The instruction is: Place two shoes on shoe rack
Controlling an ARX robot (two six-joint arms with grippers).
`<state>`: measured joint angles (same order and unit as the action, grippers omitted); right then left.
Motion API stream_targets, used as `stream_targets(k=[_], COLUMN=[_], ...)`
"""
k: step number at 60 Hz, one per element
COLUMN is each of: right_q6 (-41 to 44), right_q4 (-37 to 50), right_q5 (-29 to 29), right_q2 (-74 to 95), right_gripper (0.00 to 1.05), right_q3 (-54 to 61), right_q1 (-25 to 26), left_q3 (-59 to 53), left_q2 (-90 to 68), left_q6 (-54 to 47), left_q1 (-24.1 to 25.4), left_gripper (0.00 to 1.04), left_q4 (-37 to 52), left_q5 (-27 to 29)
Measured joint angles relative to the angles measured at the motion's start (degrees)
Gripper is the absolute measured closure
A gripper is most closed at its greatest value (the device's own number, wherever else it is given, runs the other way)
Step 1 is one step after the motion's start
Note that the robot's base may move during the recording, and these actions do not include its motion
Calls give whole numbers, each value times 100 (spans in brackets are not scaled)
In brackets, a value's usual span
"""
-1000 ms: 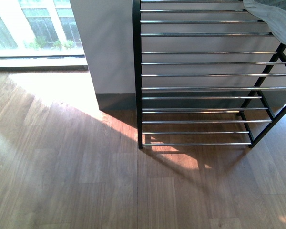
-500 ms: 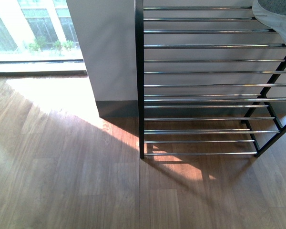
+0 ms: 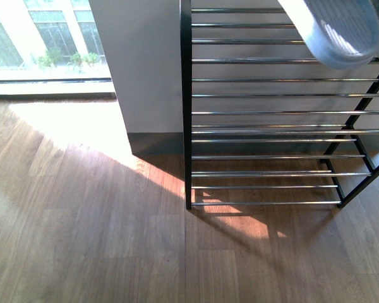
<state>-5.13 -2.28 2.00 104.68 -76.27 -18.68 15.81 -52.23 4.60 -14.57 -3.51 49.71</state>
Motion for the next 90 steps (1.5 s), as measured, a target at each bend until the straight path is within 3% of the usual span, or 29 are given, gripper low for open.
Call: stream_targets(k=[24, 49, 57, 59, 66, 73, 82, 86, 90], right_q6=[905, 1012, 868, 684, 310, -44, -2, 153, 297], right_q4=[-177, -483, -629, -713, -750, -597, -20, 184, 1569], right_q5=[-793, -1016, -1034, -942, -667, -278, -173, -387, -892], right_q2=[1816, 2459, 2616, 2614, 2413, 1797, -219, -925, -1290], right_gripper=[103, 102, 82, 73, 57, 40, 8, 10, 20], right_q3=[-1379, -2448, -2695, -2695, -2500, -1869, -428, -92, 525], right_q1=[463, 542, 614, 647, 715, 734, 905, 1054, 1134], left_q3=[0, 0, 0, 0, 0, 0, 0, 0, 0], left_q2=[0, 0, 0, 0, 0, 0, 0, 0, 0], left_q6=[0, 0, 0, 0, 0, 0, 0, 0, 0], left_q1=[0, 0, 0, 0, 0, 0, 0, 0, -2], left_gripper=[103, 103, 103, 103, 103, 103, 103, 103, 103], left_q4=[2, 2, 2, 2, 2, 2, 2, 2, 2], left_q5=[0, 0, 0, 0, 0, 0, 0, 0, -4])
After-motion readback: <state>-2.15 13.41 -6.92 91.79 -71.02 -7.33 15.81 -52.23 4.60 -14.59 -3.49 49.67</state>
